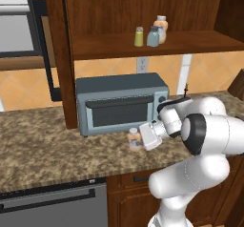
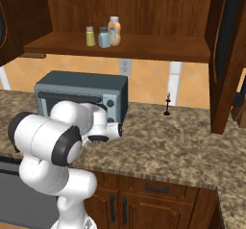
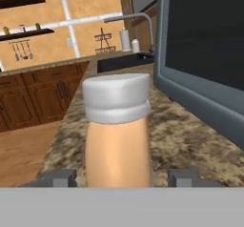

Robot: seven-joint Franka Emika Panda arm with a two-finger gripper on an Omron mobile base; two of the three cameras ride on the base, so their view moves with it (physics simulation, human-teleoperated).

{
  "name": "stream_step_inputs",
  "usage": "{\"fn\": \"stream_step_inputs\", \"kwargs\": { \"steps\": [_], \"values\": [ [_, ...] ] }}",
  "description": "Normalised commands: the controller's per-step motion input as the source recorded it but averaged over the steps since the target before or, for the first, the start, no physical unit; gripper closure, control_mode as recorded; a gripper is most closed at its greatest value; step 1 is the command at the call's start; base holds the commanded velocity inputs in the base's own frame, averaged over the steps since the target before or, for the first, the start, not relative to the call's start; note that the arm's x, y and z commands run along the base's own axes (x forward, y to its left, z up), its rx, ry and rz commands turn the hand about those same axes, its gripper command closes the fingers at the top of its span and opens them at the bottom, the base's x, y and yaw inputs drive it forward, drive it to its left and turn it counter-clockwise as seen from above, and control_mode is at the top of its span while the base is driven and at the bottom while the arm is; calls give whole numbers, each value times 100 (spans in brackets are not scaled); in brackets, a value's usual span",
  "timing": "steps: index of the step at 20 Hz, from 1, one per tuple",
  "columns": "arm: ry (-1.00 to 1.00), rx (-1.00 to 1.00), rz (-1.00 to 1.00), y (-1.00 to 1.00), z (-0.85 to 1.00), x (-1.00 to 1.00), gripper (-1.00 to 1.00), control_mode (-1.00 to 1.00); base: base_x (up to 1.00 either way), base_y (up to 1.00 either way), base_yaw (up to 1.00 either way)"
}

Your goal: Put the shaker and condiment bottle from the counter next to their counterparts in the cabinet.

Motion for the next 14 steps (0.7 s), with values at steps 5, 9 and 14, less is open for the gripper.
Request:
{"fn": "stream_step_inputs", "kwargs": {
  "steps": [5, 9, 14],
  "values": [
    [0, 0, -4, 0, 0, 0, 100, -100, 0, 0, 0],
    [0, 0, -2, 0, 2, 0, 100, -100, 0, 0, 0],
    [0, 0, -6, 0, 24, 0, 100, -100, 0, 0, 0]
  ]
}}
